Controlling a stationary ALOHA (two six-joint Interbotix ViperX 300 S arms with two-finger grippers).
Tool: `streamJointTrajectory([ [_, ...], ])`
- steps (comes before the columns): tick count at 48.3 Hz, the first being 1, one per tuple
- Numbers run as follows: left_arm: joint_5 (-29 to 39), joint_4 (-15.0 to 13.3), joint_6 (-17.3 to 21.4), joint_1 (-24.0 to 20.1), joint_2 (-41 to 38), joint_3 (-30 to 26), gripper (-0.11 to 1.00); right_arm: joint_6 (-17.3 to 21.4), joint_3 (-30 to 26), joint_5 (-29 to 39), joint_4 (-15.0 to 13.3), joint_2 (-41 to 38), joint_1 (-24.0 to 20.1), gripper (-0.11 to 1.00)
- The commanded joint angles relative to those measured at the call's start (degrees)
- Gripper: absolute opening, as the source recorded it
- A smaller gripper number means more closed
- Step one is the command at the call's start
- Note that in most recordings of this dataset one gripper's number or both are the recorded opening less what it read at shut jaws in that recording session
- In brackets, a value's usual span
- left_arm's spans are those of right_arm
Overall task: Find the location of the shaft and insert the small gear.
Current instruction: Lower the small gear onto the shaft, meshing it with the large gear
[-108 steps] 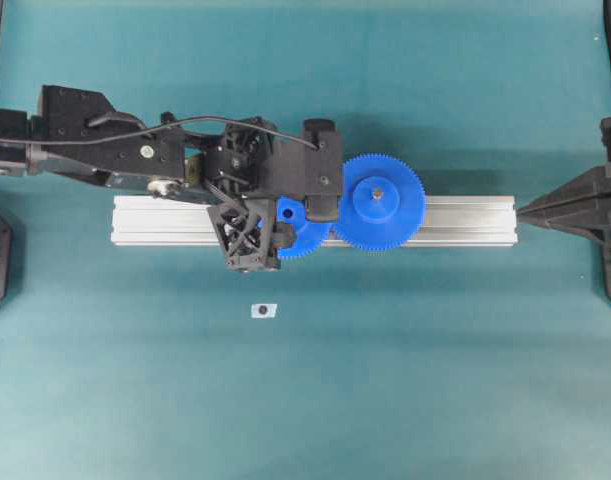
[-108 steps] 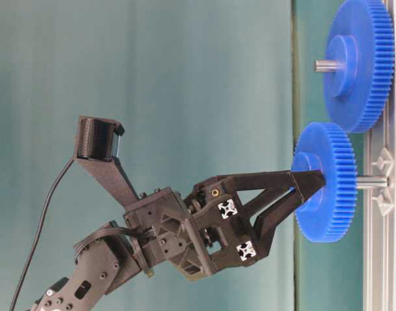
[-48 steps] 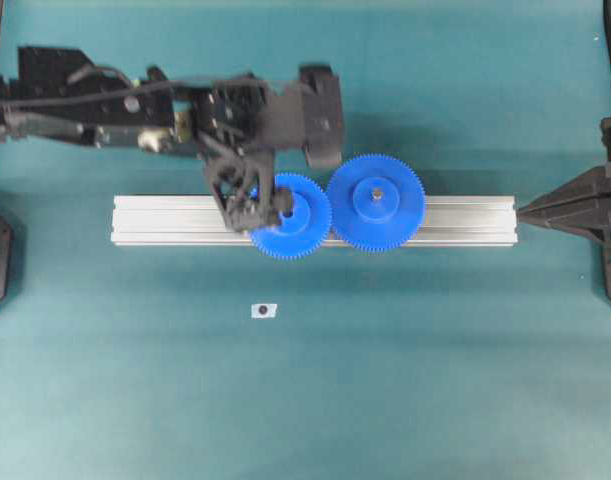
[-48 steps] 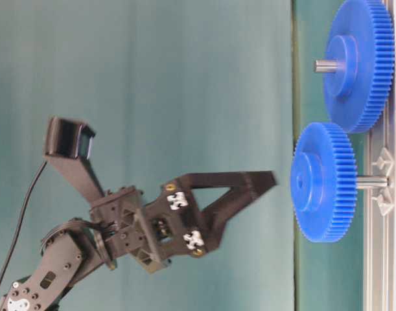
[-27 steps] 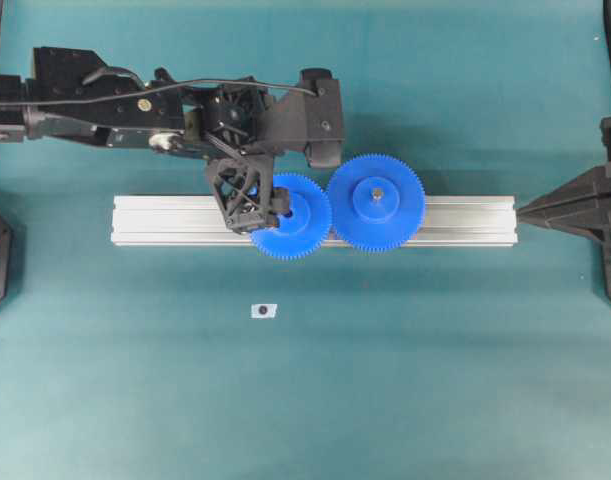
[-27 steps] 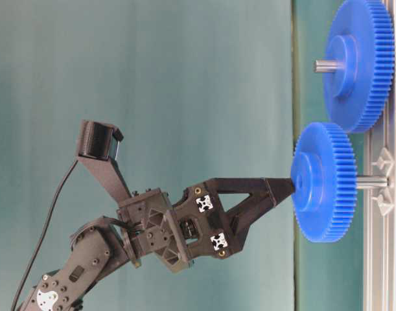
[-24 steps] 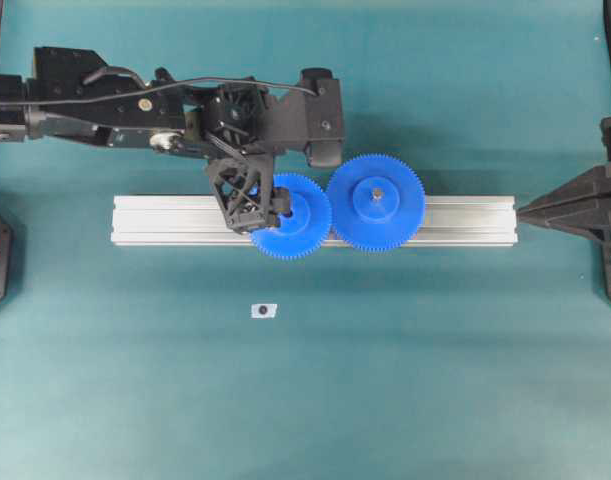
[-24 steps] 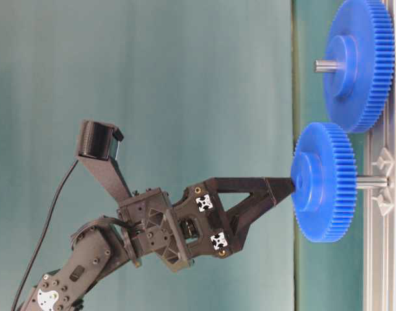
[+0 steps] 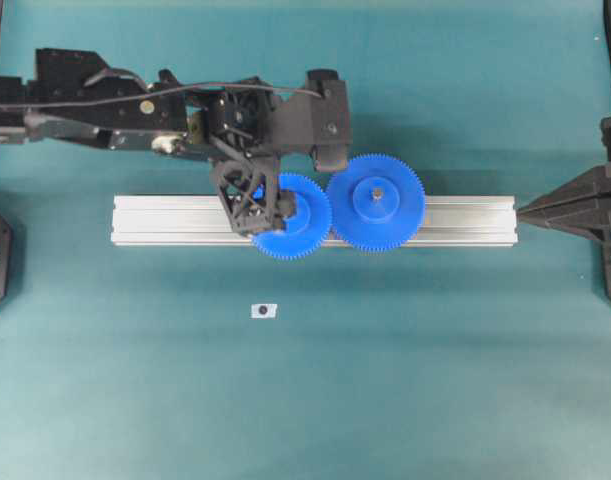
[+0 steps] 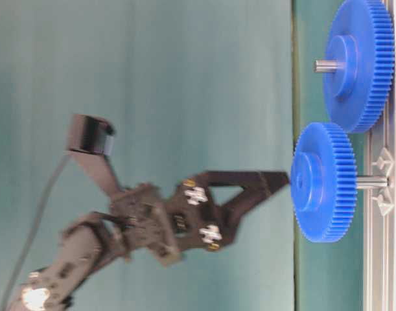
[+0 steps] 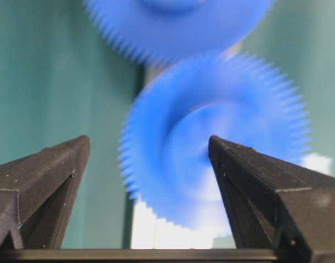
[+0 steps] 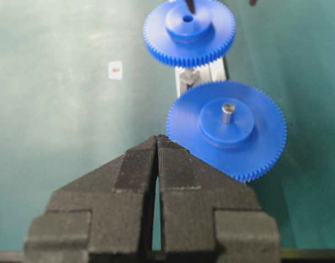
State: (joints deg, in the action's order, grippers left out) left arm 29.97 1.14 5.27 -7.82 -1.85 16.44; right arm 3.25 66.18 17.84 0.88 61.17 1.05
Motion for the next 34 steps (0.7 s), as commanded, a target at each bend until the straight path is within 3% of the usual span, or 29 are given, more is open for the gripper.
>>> streamJointTrajectory([
  [1,-0.44,0.09,-0.26,0.97,3.52,-1.85,0.88,0.44,-0.44,-0.44,0.00,-0.35,0.18,0.02],
  [7,-1.32,0.09,-0.18,2.20,4.83,-0.53,0.84,0.44,-0.35,-0.53,0.09,-0.35,0.44,0.02],
  [10,-2.46,0.09,-0.26,2.72,5.45,0.70,0.76,0.44,-0.26,-0.53,0.09,-0.35,0.53,0.02],
  [20,-6.15,0.09,0.00,2.64,6.33,3.16,0.17,0.44,-0.26,-0.62,0.00,-0.35,0.79,0.02],
  [24,-6.68,0.09,0.09,2.29,6.06,3.43,0.00,0.44,-0.26,-0.62,0.09,-0.35,0.97,0.02],
  [34,-6.68,0.18,0.18,1.85,3.96,5.10,-0.01,0.44,-0.26,-0.62,0.09,-0.35,1.05,0.02],
])
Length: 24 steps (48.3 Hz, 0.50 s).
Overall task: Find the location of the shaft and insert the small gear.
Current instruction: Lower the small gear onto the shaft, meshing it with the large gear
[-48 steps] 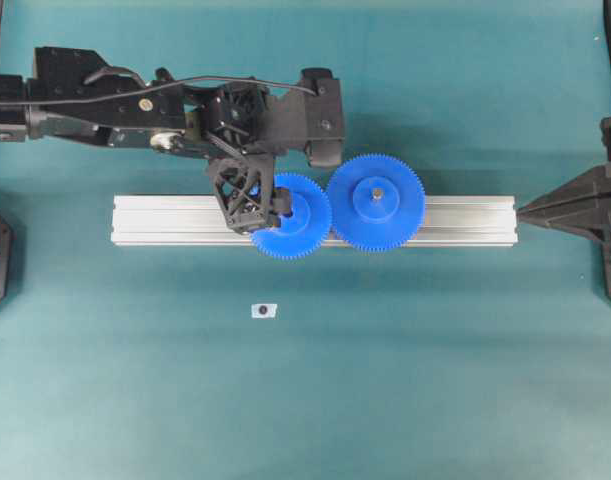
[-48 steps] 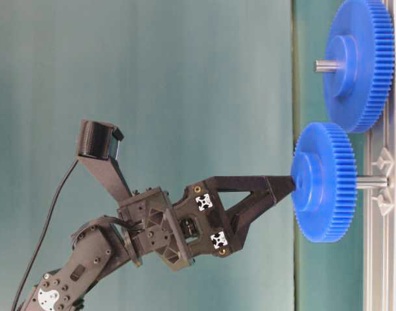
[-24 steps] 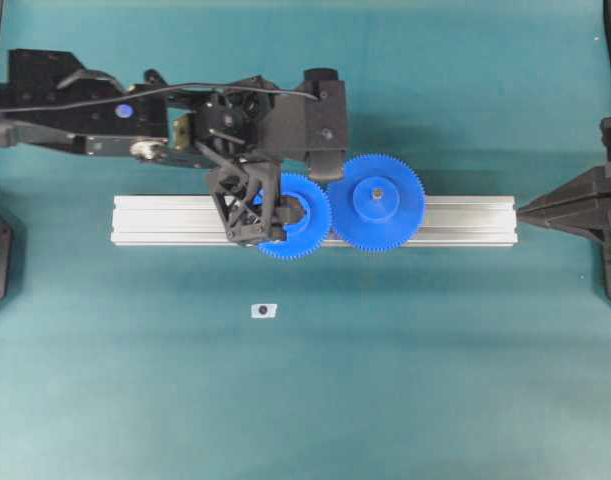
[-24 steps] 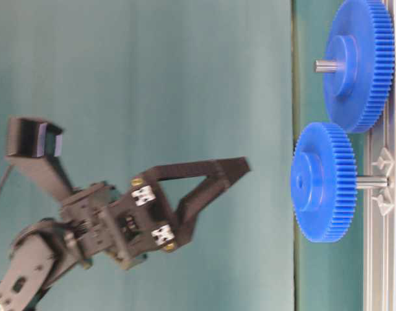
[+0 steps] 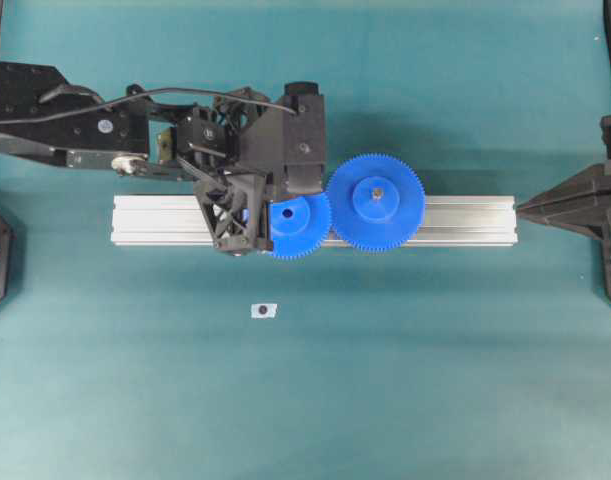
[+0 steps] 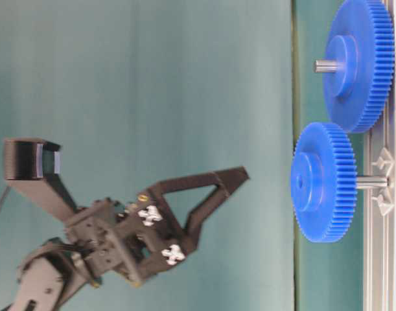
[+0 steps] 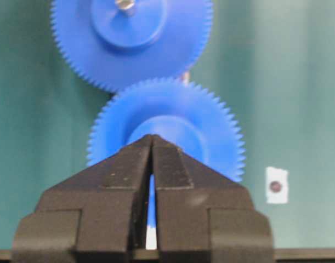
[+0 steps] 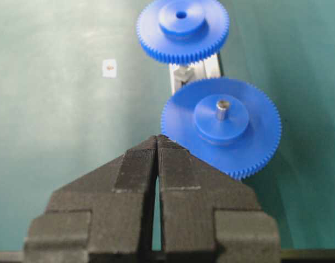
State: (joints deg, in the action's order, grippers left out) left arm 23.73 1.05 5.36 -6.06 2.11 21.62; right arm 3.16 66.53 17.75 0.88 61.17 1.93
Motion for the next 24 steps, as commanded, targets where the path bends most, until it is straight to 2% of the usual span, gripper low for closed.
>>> streamJointTrajectory([
  [1,-0.44,0.18,0.09,0.09,-0.26,0.09,-0.01,0.53,-0.62,-0.53,0.09,-0.35,0.18,0.02],
  [11,-2.55,0.18,-0.35,0.09,-2.81,1.93,-0.01,0.53,-0.53,-0.53,0.09,-0.35,0.26,0.02],
  [24,-2.55,0.18,-0.09,0.09,-3.25,0.18,-0.01,0.53,-0.44,-0.53,0.09,-0.18,0.44,0.02],
])
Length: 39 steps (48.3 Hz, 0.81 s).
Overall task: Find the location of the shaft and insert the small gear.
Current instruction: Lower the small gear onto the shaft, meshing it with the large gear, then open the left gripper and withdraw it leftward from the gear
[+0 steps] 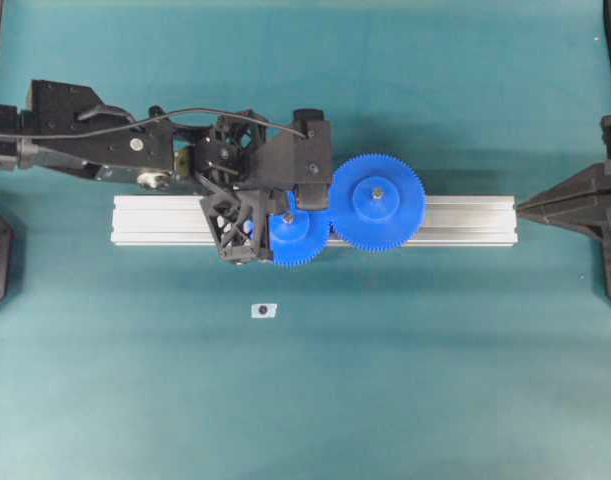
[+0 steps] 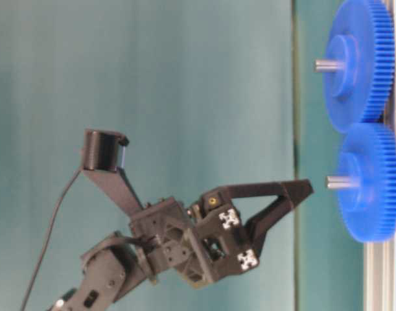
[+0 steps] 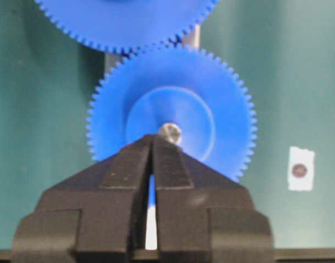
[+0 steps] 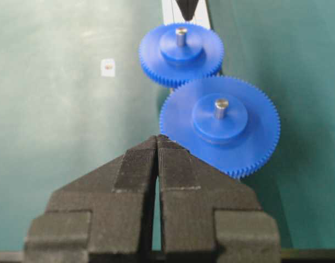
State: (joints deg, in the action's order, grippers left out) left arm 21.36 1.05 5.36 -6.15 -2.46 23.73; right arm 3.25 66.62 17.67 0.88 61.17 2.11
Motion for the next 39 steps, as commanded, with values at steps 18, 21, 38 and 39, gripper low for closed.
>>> streamJointTrajectory([
  [18,0.62,0.18,-1.76,0.44,7.12,-1.93,-0.01,0.44,-0.53,-0.44,0.09,-0.09,0.62,0.02],
  [21,0.18,0.18,-2.81,0.62,9.14,-1.41,-0.01,0.44,-0.53,-0.53,0.09,0.00,0.62,0.02],
  [38,-2.20,0.18,-5.62,2.37,17.84,3.78,-0.01,0.44,-0.44,-0.26,0.09,0.62,0.62,0.02],
  [39,-2.64,0.18,-5.62,2.46,18.11,4.13,-0.01,0.44,-0.44,-0.26,0.09,0.62,0.62,0.02],
])
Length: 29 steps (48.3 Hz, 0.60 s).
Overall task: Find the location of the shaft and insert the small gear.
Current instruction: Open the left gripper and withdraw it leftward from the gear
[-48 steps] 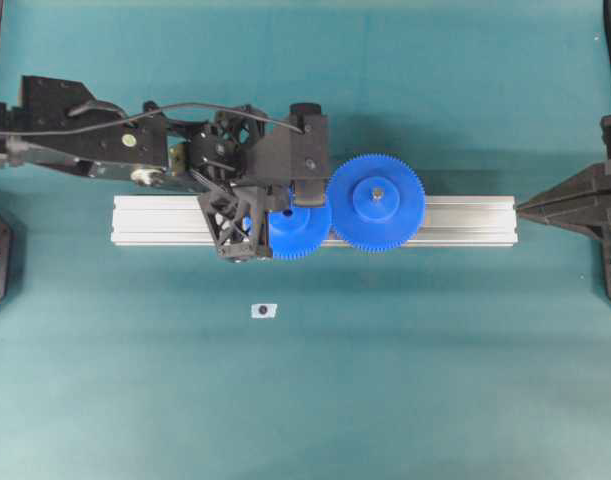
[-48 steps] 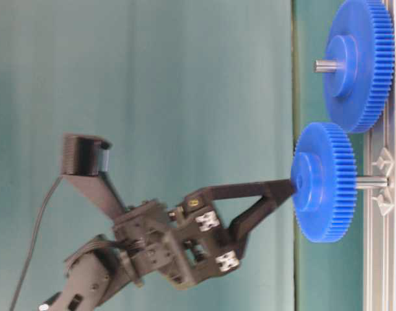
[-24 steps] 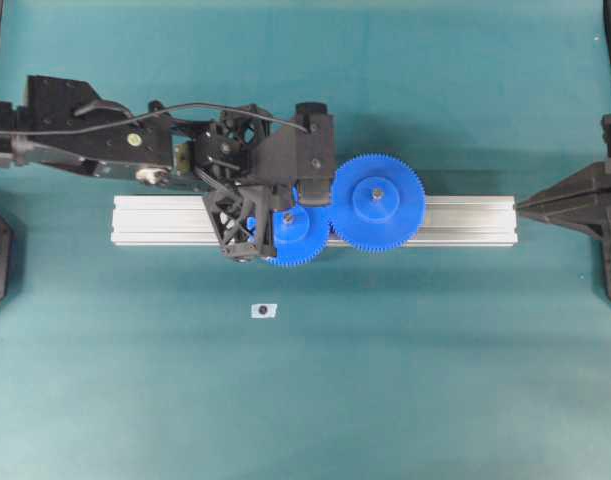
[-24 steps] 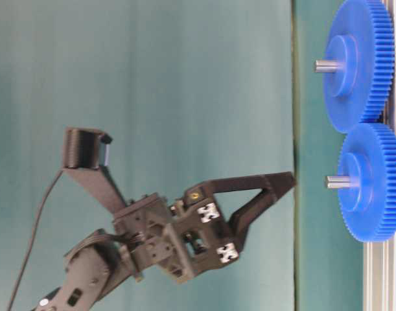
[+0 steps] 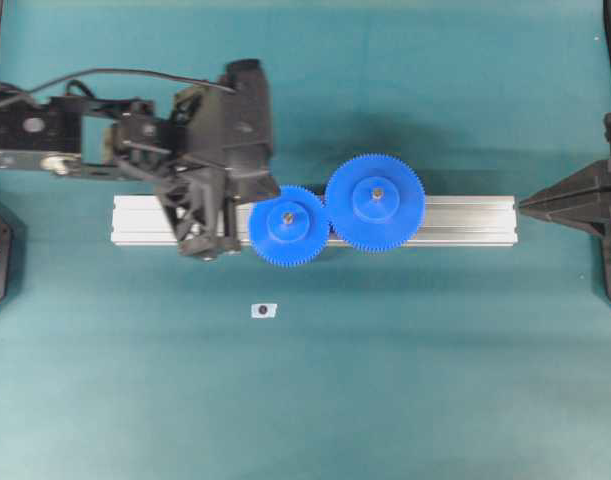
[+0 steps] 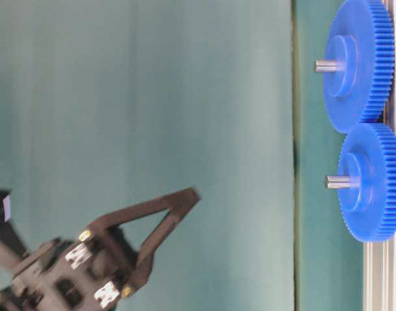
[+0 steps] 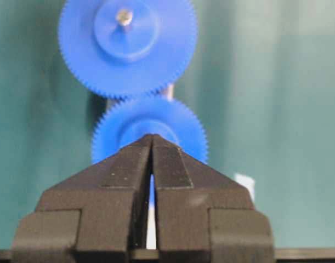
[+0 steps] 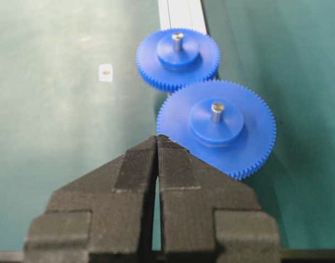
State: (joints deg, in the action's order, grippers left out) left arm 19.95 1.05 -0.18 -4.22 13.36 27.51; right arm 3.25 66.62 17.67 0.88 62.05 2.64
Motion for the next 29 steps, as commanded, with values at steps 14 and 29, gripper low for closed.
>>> streamJointTrajectory([
  [14,-9.05,0.18,-0.09,1.41,5.19,4.83,-0.01,0.53,-0.53,-0.18,0.18,-0.18,0.09,0.02],
  [29,-13.01,0.18,-0.44,1.76,6.94,9.23,-0.01,1.49,-0.26,-0.09,0.26,-0.18,0.09,0.02],
])
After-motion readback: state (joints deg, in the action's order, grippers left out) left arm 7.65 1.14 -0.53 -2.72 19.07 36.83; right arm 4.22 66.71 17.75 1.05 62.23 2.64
